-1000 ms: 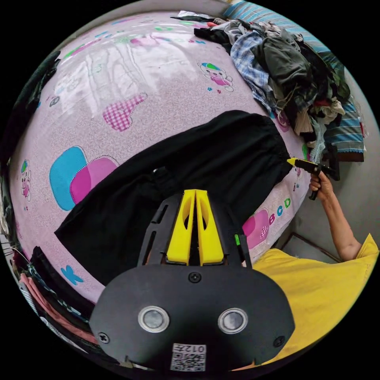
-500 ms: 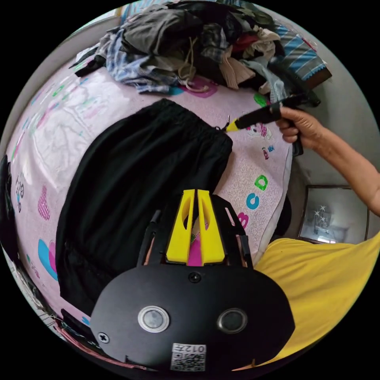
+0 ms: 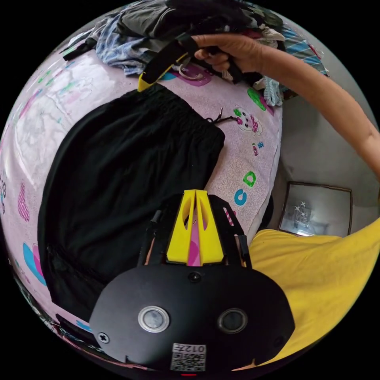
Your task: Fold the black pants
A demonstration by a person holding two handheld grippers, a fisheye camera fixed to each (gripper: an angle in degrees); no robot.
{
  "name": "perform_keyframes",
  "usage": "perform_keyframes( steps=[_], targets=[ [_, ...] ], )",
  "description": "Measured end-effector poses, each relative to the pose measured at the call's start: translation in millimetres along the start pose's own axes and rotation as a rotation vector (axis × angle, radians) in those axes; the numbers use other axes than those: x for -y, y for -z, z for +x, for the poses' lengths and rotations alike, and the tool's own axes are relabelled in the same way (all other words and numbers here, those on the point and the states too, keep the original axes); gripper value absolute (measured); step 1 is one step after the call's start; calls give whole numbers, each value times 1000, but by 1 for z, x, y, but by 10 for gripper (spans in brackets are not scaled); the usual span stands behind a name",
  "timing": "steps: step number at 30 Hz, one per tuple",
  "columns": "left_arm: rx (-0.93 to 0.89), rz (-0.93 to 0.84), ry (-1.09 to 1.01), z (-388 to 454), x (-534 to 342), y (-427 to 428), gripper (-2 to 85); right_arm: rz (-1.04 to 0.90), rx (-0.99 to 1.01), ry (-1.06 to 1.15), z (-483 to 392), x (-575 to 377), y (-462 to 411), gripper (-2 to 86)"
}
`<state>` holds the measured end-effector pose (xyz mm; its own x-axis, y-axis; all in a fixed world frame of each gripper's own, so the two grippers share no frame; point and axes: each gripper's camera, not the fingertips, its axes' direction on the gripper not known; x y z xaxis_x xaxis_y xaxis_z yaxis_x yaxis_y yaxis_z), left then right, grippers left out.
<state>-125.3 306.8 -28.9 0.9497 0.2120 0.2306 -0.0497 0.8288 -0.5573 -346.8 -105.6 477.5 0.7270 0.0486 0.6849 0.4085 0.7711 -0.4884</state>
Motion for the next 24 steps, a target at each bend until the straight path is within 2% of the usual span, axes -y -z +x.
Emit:
perform_keyframes(
  steps=[4, 6, 10, 13, 15, 17, 20, 24],
  targets=[
    [-98, -65, -35, 9, 5, -19, 2, -1, -96, -3, -6, 7, -6, 41],
    [-115, -107, -39, 13, 5, -31, 2, 10, -72, -70, -2, 12, -14, 35],
    [-181, -74, -93, 21, -7, -18, 3, -11, -36, -129, -6, 22, -30, 45],
    [-152, 47, -96, 15, -34, 28, 3, 17, -80, -200, -16, 20, -27, 60],
    [-106, 134, -6, -6, -60, 57, 3, 145, -202, -158, -50, 8, -15, 43],
    [-21, 208, 173, -46, -101, 80, 3, 194, -186, -65, -88, 1, -20, 32],
    [-17, 166, 297, -85, -135, 79, 3, 135, -105, 61, -149, -6, -62, 19],
    [22, 76, 265, -86, -149, 65, 3, -37, -271, 141, -200, -13, -137, 8]
  ],
)
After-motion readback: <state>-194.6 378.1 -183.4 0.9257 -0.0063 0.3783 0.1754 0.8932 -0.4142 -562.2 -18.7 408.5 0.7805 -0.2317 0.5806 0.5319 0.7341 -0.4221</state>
